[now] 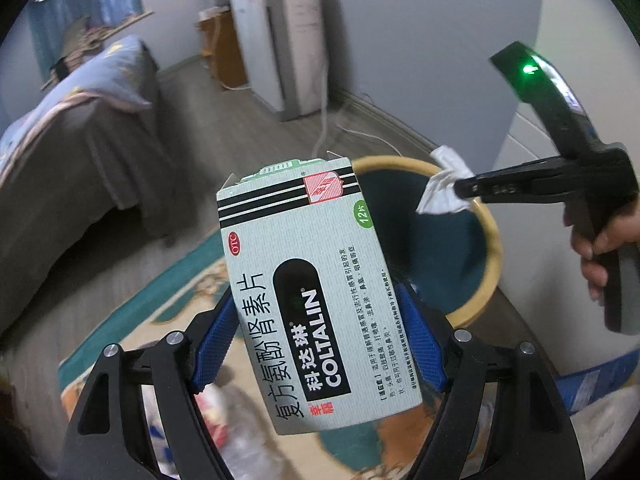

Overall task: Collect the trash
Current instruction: 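Lift the COLTALIN box with the left tool while the right tool drops the tissue into the bin, then release the COLTALIN box over the bin with the left tool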

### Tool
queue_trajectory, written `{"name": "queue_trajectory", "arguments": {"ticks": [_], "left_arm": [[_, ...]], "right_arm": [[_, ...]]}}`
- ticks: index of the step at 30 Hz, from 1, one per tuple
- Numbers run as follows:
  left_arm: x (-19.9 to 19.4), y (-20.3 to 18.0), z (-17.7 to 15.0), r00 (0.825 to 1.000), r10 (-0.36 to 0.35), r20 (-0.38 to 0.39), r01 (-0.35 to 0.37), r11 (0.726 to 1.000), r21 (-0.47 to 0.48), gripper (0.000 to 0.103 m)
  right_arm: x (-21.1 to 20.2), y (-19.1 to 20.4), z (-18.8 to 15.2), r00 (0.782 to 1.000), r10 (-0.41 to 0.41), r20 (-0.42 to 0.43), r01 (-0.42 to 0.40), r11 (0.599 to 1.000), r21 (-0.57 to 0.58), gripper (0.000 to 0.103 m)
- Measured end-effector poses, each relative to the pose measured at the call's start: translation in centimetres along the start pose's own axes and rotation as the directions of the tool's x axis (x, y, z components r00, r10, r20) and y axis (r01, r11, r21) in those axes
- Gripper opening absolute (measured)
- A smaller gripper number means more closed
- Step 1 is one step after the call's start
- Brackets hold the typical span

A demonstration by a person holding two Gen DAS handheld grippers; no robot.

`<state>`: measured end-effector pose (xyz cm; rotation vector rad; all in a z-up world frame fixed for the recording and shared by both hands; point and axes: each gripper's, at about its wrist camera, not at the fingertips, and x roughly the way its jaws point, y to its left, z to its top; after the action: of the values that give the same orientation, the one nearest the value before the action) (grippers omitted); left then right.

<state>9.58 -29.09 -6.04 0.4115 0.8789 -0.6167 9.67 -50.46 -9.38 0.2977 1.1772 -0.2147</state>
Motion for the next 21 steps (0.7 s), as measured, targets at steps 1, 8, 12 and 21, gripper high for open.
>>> {"name": "queue_trajectory", "arguments": {"ticks": [1,8,12,21], "left_arm": [[0.6,-0.5,0.1,1.0,-0.015,-0.006,0.015,1.0,0.006,0.077],[4.9,-3.1,0.6,0.998,-0.04,-0.046,0.043,0.997,0.066,0.078],[6.5,-3.8,1.7,0.998,-0.031,-0.053,0.033,0.998,0.057,0.078],[5.9,-2.2,1.9,1.0,0.005,-0.03,-0.005,1.0,0.022,0.092]], "right_arm": [[0.4,-0.4,-0.1,1.0,0.001,-0.012,-0.001,1.0,0.014,0.016],[0.7,-0.1,-0.1,1.0,-0.008,-0.014,0.008,1.0,0.009,0.016],[0.5,-0.1,-0.1,1.0,-0.004,-0.006,0.004,1.0,0.017,0.018],[-0.2,0.3,0.2,1.0,0.012,0.014,-0.012,1.0,-0.002,0.045]]}}
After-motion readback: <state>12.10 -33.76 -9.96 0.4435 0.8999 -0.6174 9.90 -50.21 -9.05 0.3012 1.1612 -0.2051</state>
